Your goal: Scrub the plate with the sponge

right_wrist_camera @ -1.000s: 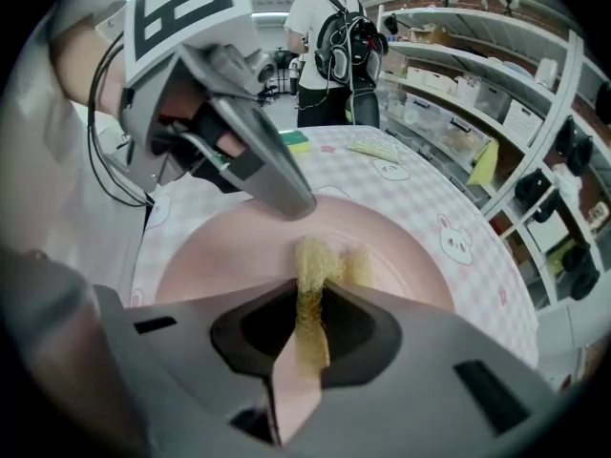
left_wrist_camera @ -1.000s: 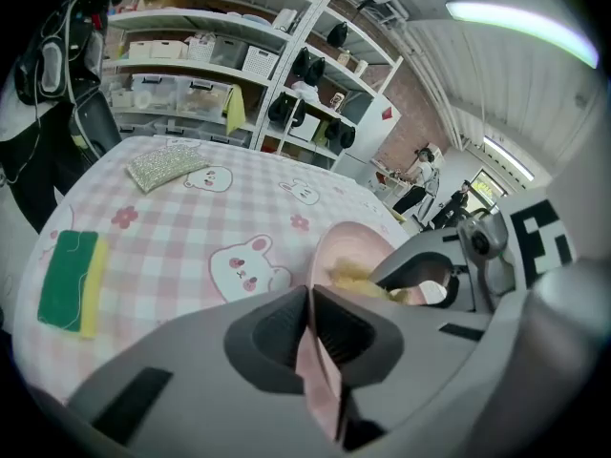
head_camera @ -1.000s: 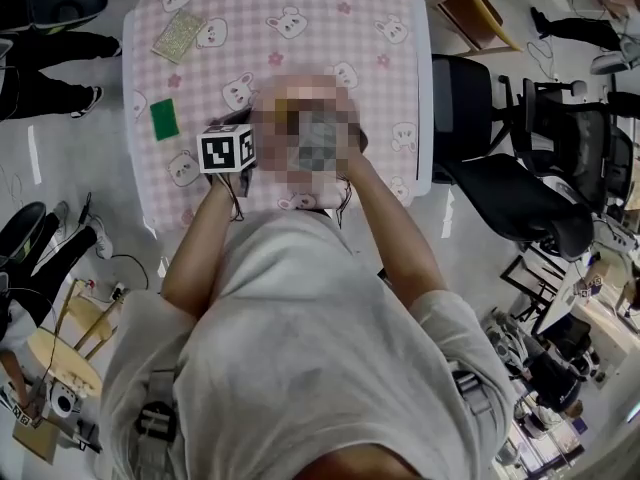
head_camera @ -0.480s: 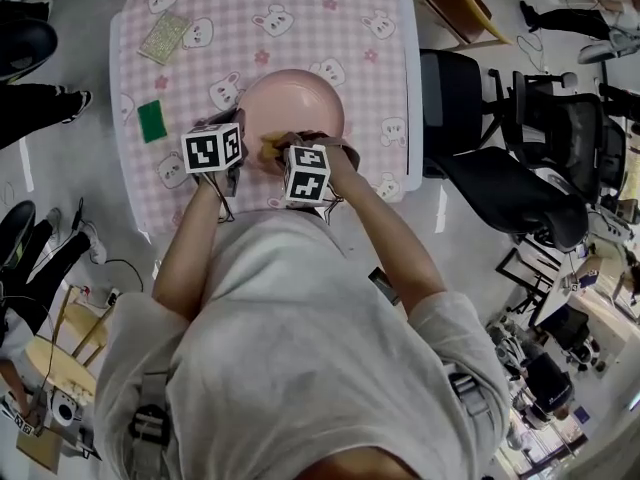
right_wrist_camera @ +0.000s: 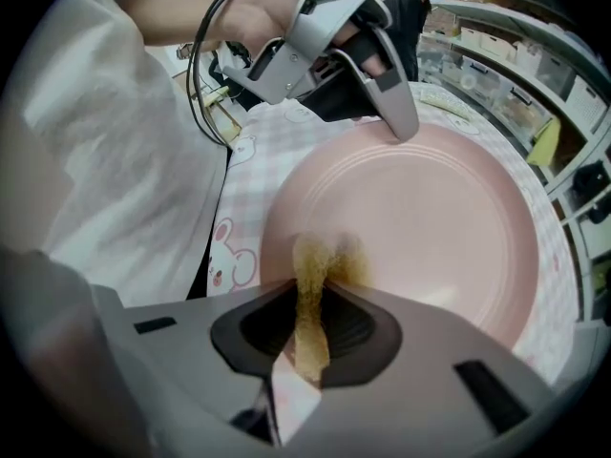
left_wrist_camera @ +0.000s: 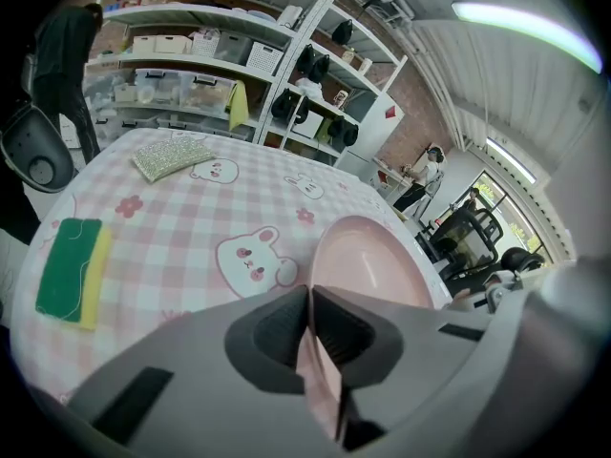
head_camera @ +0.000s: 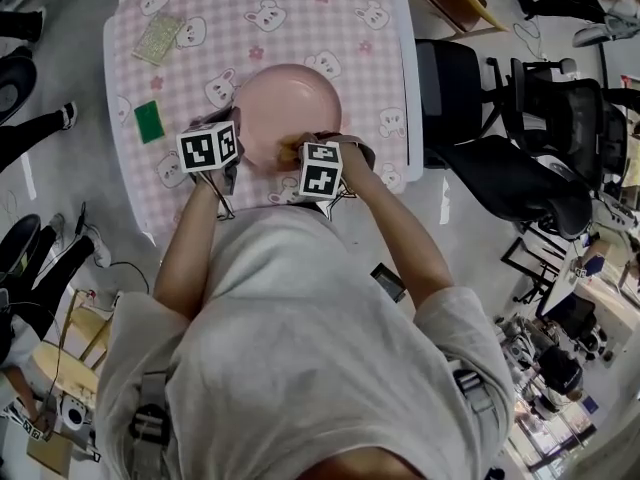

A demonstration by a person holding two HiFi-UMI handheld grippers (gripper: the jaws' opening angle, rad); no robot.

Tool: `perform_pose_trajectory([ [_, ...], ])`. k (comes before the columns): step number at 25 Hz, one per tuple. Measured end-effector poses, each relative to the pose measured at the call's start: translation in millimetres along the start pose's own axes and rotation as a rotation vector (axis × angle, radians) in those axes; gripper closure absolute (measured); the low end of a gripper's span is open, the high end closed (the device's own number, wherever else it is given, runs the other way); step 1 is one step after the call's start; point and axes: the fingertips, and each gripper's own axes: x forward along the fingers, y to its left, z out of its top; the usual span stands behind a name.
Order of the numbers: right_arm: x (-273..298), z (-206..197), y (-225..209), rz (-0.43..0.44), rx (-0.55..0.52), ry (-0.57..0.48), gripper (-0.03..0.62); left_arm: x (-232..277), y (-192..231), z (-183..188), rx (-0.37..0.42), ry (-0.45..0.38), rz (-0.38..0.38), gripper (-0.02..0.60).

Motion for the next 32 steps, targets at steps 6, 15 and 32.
perform_pose_trajectory([
  [6,-10.5,-12.9,-23.5,-0.010,0.107,0.005,0.528,-0.3,0.8,-3.5,0.009,0.003,0.011,0.554],
  [15,-30.0,-23.8,-85.0,-0.133,0.244,-0.002,0.530,-1.4,0.4,-6.9,-0.004,0.002,0.016,0.554],
  [32,-38.3,9.8,-157.6,-0.322,0.429,-0.154,0.531,-1.3,0.9,-7.7,-0.014,0.007,0.023,0.551],
])
